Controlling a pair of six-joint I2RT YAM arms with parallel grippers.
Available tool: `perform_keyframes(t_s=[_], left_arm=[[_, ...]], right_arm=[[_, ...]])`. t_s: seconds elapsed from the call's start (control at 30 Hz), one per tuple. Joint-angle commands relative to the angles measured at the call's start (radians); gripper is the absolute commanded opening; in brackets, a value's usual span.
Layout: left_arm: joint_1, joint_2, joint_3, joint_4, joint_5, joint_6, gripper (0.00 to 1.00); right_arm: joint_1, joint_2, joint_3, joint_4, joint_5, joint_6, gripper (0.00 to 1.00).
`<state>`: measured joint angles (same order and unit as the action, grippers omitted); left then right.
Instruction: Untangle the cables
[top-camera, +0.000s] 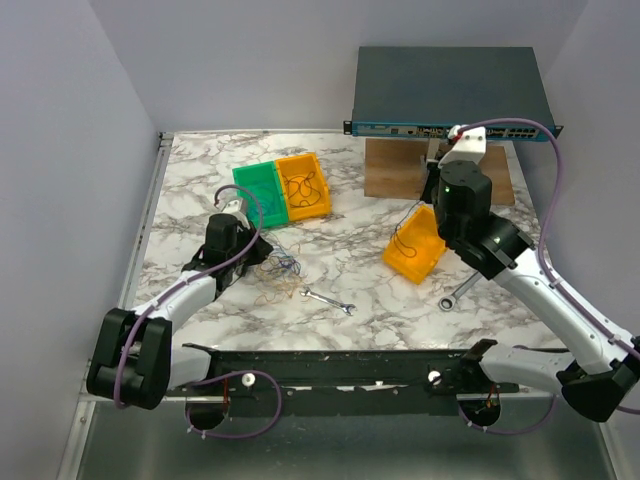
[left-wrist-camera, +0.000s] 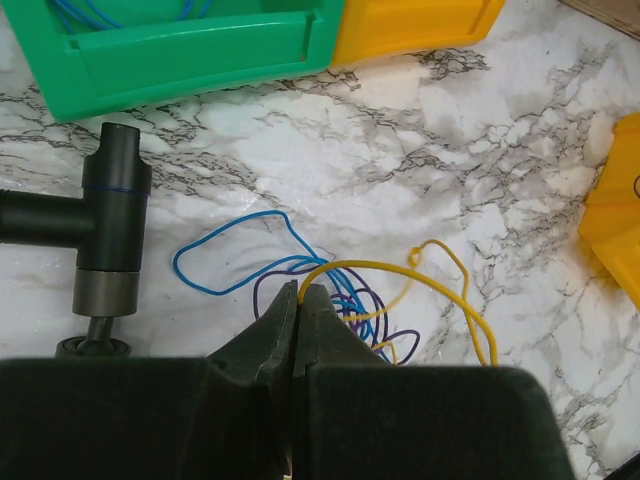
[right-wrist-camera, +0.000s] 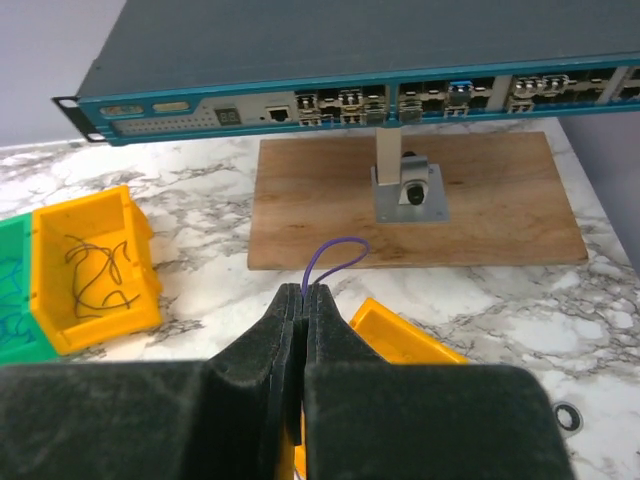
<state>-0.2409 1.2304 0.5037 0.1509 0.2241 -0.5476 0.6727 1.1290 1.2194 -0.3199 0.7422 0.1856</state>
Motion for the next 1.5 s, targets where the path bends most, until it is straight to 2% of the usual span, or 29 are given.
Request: perform_keyframes(t_s=[0.0,0.17,0.3,0.5,0.57,0.67,0.8,1.1,1.2,1.47], left_arm=[[0.009,-0.042,0.001,0.017,-0.015,-0.004,0.0],[-0.002,-0.067,-0.02,0.075,0.064,0.013,0.02],[-0.012,-0.073,-0.016,0.064,0.054,0.016,0.12],[-0.023,-0.075,-0.008,0.057,0.055,0.018,0.17],[-0.024,-0.077,-0.006,0.05,0.055,0.02,0.3],[-0.024,-0.087,-0.006,0.037,0.038,0.02,0.56],[-0.025,-0.115,-0.021,0.045,0.025,0.014,0.7],[-0.025,-0.255,-0.093,0.071,-0.064,0.001,0.83],[-0.024,-0.295,-0.114,0.083,-0.079,0.002,0.84],[-0.023,-0.277,-0.105,0.085,-0.073,0.005,0.84]], right_arm=[[-0.003,-0.015,0.03,-0.014,-0.124,-0.024,0.01],[-0.002,0.053,0.132,0.001,-0.335,-0.026,0.01],[-0.001,0.142,0.287,-0.005,-0.442,-0.025,0.01],[-0.001,0.294,0.513,-0.004,-0.552,-0.018,0.01],[-0.002,0.346,0.581,-0.001,-0.577,-0.018,0.01],[-0.002,0.415,0.648,0.046,-0.602,-0.014,0.01],[-0.001,0.507,0.726,0.105,-0.644,-0.008,0.01],[-0.001,0.661,0.74,0.309,-0.704,0.015,0.01],[-0.001,0.729,0.769,0.376,-0.719,0.015,0.01],[-0.001,0.931,0.941,0.374,-0.73,0.002,0.01]])
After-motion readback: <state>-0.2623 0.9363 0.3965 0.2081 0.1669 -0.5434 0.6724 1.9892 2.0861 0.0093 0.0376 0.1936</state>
